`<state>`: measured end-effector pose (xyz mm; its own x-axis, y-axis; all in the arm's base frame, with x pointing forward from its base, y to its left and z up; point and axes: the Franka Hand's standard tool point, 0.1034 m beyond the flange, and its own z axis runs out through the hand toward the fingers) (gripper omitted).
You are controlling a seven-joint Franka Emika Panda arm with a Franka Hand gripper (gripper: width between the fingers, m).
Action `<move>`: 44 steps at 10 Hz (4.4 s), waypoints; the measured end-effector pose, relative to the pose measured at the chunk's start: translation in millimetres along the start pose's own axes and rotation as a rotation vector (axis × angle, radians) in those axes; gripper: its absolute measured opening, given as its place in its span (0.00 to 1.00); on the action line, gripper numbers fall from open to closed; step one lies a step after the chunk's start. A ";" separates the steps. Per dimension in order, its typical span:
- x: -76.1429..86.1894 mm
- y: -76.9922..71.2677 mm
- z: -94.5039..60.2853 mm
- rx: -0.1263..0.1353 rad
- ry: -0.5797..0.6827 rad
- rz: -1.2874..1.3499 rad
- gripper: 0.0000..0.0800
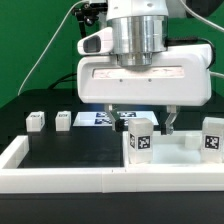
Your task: Assemble square table
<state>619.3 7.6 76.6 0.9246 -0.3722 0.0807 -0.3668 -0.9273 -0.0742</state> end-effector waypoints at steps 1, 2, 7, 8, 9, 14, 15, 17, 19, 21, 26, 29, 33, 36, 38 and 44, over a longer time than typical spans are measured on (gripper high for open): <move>0.3 -0.2 -0.7 0.001 0.001 -0.093 0.81; 0.7 0.7 -0.8 0.001 0.001 -0.181 0.81; 1.9 4.4 -0.8 -0.013 0.001 -0.472 0.81; 2.1 5.0 -0.7 -0.016 0.001 -0.474 0.66; 2.1 5.0 -0.7 -0.016 0.001 -0.473 0.48; 2.1 5.4 -0.5 -0.016 0.002 -0.338 0.36; 2.0 5.3 -0.3 -0.017 0.002 -0.218 0.36; 1.6 6.3 -0.2 -0.020 0.003 -0.046 0.37; 0.8 7.1 -0.1 -0.027 0.005 0.103 0.38; 0.7 8.4 -0.2 -0.035 0.007 0.123 0.39; -6.1 -3.6 -8.9 -0.021 0.005 -0.046 0.80; -11.1 1.9 -12.2 -0.017 0.004 -0.109 0.81; -11.5 2.3 -11.8 -0.018 0.003 -0.112 0.81; -25.5 10.8 -10.6 -0.014 0.020 -0.261 0.81; -39.2 27.5 -5.8 -0.014 0.032 -0.317 0.81; -44.9 36.9 2.6 -0.026 0.026 -0.312 0.81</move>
Offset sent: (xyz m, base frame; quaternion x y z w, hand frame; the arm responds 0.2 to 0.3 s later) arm 0.0001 0.0096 0.0027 0.0139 -0.0071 -0.2151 0.9765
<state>564.5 -9.8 67.7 0.9902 -0.0699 0.1210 -0.0684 -0.9975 -0.0169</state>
